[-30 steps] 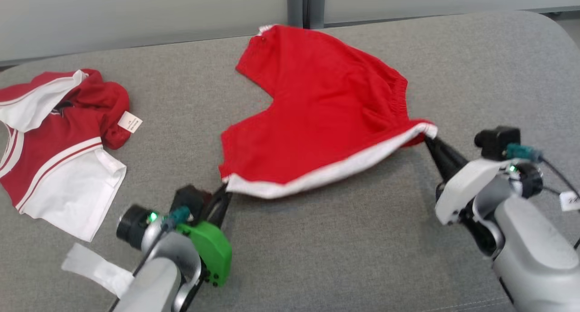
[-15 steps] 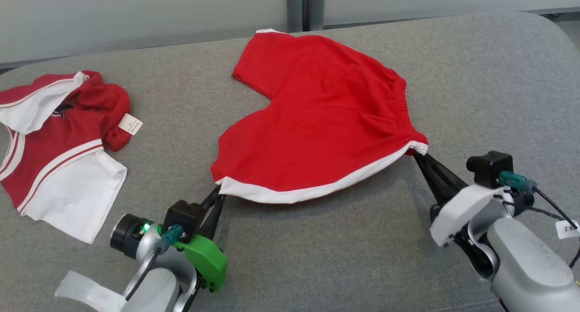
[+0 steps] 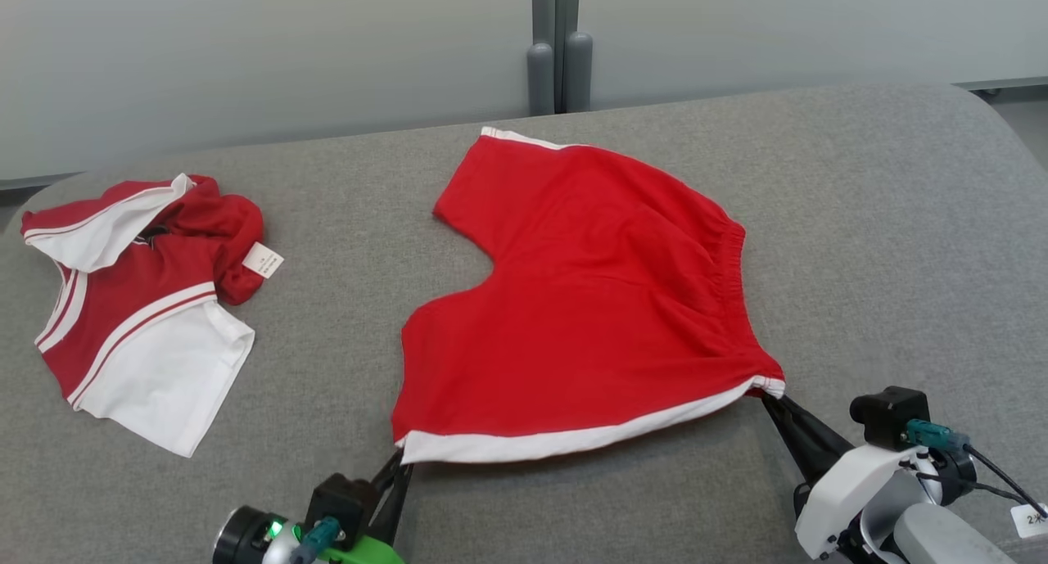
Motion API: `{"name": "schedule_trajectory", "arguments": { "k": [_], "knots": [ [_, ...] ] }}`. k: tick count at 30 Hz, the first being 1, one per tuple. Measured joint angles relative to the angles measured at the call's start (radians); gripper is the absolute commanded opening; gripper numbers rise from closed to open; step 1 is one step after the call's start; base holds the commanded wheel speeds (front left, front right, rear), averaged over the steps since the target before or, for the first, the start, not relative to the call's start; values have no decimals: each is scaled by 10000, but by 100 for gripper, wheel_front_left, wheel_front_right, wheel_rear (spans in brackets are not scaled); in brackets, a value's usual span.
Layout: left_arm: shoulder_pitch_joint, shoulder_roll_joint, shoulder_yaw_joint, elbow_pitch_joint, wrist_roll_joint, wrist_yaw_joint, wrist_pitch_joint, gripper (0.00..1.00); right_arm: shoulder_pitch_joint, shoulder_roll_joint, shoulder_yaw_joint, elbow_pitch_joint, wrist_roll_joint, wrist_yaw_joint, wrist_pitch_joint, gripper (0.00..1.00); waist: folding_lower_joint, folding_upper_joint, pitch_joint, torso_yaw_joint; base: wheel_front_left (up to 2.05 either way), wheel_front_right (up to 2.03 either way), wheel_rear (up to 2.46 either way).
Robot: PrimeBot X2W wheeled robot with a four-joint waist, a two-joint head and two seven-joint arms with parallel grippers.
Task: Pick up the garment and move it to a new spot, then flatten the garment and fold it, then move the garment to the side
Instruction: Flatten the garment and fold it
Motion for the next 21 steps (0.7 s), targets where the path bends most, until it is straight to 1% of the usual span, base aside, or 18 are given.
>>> {"name": "schedule_trajectory", "arguments": {
  "k": [5, 10, 21],
  "knots": [
    [646, 2, -81, -36, -67, 73, -2, 0, 290, -15, 54, 4, 86, 0, -12, 0, 0, 0, -277, -18, 0, 0, 0],
    [701, -21, -326, -90, -65, 73, -10, 0, 346, -46, 242, 121, 144, 0, -13, 0, 0, 0, -362, -51, 0, 0, 0],
    [1105, 52, -334, -115, -65, 75, -12, 0, 852, -165, 403, 681, 326, 0, -56, 0, 0, 0, -438, -41, 0, 0, 0]
  ]
}}
